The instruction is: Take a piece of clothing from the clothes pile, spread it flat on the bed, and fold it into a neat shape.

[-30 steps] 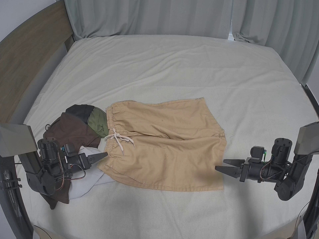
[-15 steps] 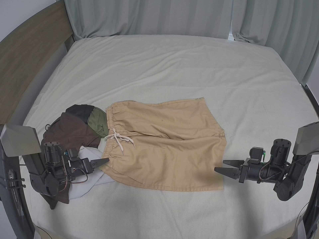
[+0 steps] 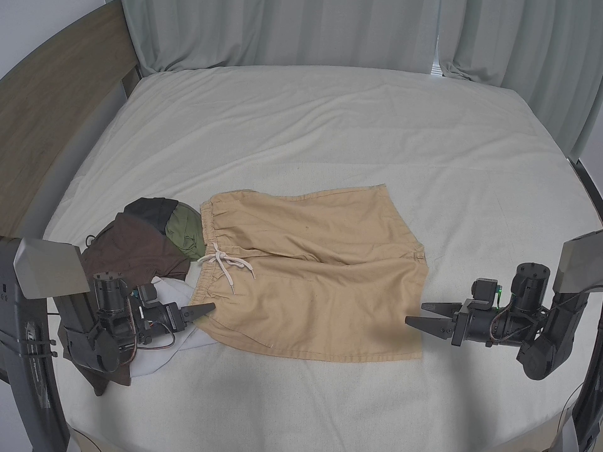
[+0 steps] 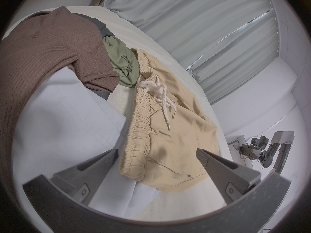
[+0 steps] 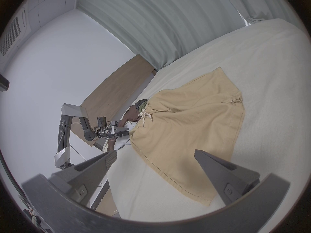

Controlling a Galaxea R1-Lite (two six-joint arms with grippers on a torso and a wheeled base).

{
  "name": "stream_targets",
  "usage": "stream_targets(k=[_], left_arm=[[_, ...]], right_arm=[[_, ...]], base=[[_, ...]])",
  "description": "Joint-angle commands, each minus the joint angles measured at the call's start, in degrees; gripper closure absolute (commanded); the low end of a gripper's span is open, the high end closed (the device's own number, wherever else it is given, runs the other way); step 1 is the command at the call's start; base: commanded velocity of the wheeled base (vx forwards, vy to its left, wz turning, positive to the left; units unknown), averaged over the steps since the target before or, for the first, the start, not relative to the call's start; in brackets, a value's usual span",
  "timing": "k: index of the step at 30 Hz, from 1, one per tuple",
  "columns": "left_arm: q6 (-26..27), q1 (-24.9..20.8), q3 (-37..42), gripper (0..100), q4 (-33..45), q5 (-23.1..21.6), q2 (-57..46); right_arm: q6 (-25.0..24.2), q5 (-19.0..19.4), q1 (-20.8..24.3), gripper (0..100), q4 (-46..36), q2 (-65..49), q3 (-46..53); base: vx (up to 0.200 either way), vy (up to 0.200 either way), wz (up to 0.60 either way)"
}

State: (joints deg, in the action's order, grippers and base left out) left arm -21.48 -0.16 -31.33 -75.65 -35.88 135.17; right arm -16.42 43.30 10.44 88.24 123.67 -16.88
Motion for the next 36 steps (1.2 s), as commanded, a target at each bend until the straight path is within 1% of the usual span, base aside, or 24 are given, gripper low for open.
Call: stream_targets(k=[1, 4, 5, 10, 15, 21, 24, 26, 28, 36], left_arm=[[-0.05, -0.11, -0.22, 0, -0.02, 0.02, 0.36], [-0.05, -0.11, -0.40, 0, -0.11, 0.02, 0.36], [-0.05, -0.11, -0.66, 100, -0.11, 0.11, 0.36], [-0.05, -0.11, -0.57, 100, -0.11, 0.28, 0.62], [0.03, -0.02, -0.57, 100, -0.37, 0.37, 1.06], [0.12, -0.11, -0.49, 100, -0.55, 0.19, 0.89], [0.12, -0.11, -0.31, 100, -1.51, 0.37, 1.06], [0.12, -0.11, -0.05, 100, -3.18, 0.28, 1.41], [0.12, -0.11, -0.14, 100, -4.33, 0.11, 2.03], [-0.05, -0.11, 1.10, 100, -5.29, -0.33, 2.20]], right_arm=[[-0.01, 0.03, 0.02, 0, 0.01, 0.08, 0.01], [-0.01, 0.03, 0.02, 0, 0.01, 0.08, 0.10], [-0.01, 0.03, 0.02, 0, 0.01, 0.08, 0.10], [0.07, -0.06, 0.02, 0, 0.01, 0.87, 0.18], [2.89, -0.06, -0.24, 0, -0.08, 3.77, 0.18], [3.68, -0.15, -1.47, 0, 0.01, 8.16, 0.71], [5.61, -0.15, -2.09, 0, 0.01, 10.45, 0.89], [8.60, -0.15, -2.79, 0, 0.01, 12.82, 0.80], [9.83, -0.15, -3.23, 0, 0.01, 14.40, 0.71], [10.18, -0.23, -5.07, 0, -0.08, 16.34, 0.62]], base=[[0.000, 0.000, 0.00], [0.000, 0.000, 0.00], [0.000, 0.000, 0.00], [0.000, 0.000, 0.00], [0.000, 0.000, 0.00], [0.000, 0.000, 0.00], [0.000, 0.000, 0.00], [0.000, 0.000, 0.00], [0.000, 0.000, 0.00], [0.000, 0.000, 0.00]])
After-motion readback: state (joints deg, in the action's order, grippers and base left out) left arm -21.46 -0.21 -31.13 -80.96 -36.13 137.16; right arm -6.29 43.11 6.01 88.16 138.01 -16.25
